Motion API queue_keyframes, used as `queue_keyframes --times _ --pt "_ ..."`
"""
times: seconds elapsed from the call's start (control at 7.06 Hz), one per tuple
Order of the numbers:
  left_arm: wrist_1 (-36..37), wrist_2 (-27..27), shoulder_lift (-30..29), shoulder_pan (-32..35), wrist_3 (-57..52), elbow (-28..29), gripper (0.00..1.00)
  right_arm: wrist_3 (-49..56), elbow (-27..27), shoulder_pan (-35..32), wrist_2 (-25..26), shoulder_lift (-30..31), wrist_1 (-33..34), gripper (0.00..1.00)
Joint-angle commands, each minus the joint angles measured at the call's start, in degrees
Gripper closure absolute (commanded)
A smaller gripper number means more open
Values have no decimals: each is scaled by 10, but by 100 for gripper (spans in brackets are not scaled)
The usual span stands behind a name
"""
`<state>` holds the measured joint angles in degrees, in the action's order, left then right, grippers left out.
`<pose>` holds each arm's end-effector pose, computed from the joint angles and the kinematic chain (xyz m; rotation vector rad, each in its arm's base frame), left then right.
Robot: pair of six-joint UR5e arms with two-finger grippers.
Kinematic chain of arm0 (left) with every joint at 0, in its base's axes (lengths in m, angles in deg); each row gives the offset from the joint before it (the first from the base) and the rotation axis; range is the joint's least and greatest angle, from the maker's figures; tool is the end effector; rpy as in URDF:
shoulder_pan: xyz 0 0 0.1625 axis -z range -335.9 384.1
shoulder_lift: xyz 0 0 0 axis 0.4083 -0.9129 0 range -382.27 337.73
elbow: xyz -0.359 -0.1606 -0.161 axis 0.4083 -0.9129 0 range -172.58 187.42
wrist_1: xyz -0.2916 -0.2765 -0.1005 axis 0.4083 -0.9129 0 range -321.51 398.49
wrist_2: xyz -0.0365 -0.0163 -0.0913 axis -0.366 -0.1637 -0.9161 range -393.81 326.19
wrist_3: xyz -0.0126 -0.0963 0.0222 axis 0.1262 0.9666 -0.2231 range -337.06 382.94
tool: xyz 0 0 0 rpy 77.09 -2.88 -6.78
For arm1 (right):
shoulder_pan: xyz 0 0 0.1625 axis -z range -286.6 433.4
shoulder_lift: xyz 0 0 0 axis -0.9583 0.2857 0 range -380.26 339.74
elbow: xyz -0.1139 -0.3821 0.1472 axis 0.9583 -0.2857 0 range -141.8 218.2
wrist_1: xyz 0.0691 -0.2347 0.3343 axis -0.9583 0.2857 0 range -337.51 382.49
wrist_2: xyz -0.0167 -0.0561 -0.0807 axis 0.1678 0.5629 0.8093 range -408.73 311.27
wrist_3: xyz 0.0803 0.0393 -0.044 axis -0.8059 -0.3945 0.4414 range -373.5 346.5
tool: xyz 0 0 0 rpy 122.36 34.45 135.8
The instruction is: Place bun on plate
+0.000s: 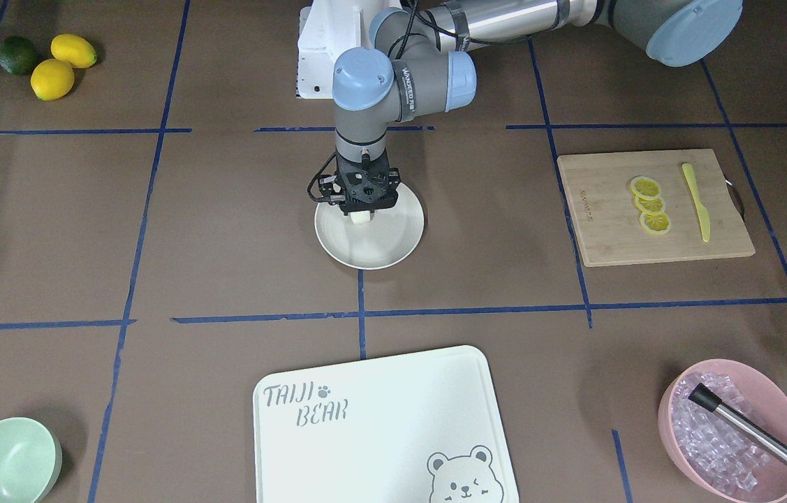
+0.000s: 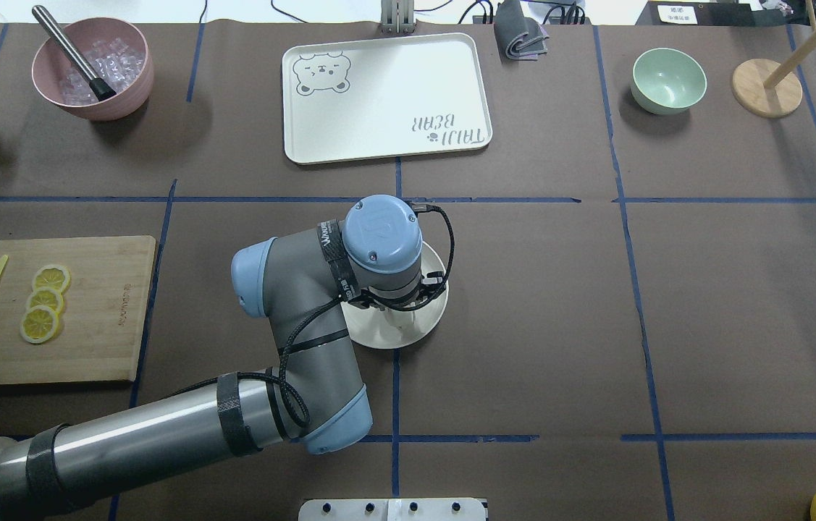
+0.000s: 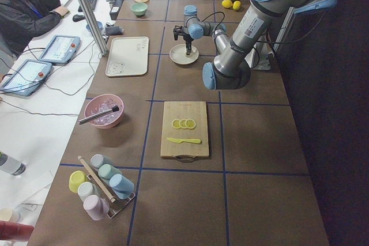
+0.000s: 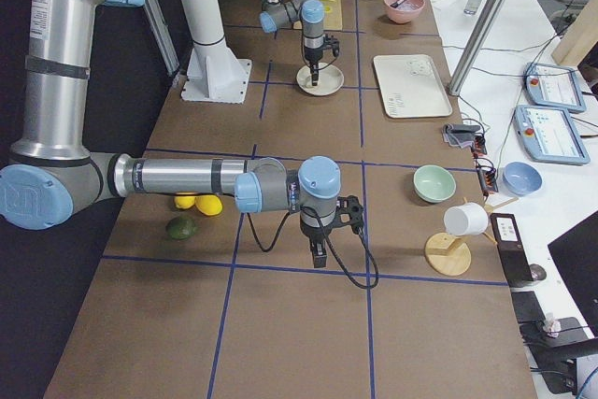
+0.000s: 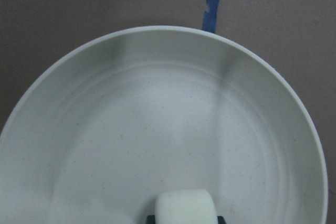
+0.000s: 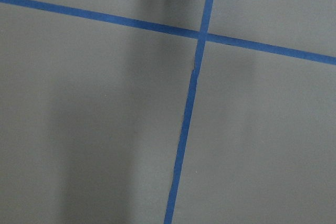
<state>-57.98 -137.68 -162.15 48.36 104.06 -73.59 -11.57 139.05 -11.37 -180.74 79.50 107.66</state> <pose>0.6480 -0.4122 0.1717 0.0160 0.8538 -0.1520 0.0274 -0.4312 0.6372 0.0775 -0.7359 -0.1571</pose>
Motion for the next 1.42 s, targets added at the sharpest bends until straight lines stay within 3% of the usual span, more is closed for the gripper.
queue_keyframes --times 0.0,0.14,0.28,0.57,0.71,0.85,1.27 --pt "0 2 2 1 -4 -1 0 0 0 0 0 0 0 0" --pt "9 -6 4 12 -18 -18 0 1 -1 0 1 0 0 0" --pt "58 -59 34 35 -67 -72 0 1 -2 0 1 0 0 0" --pt "129 -115 191 105 -234 -265 0 2 -3 0 1 0 0 0" --pt "145 -143 254 152 -331 -315 0 2 -3 0 0 2 0 0" --pt "146 -178 319 209 -423 -335 0 2 -2 0 0 3 0 0" --pt "141 -259 472 447 -730 -323 0 2 -2 0 1 4 0 0"
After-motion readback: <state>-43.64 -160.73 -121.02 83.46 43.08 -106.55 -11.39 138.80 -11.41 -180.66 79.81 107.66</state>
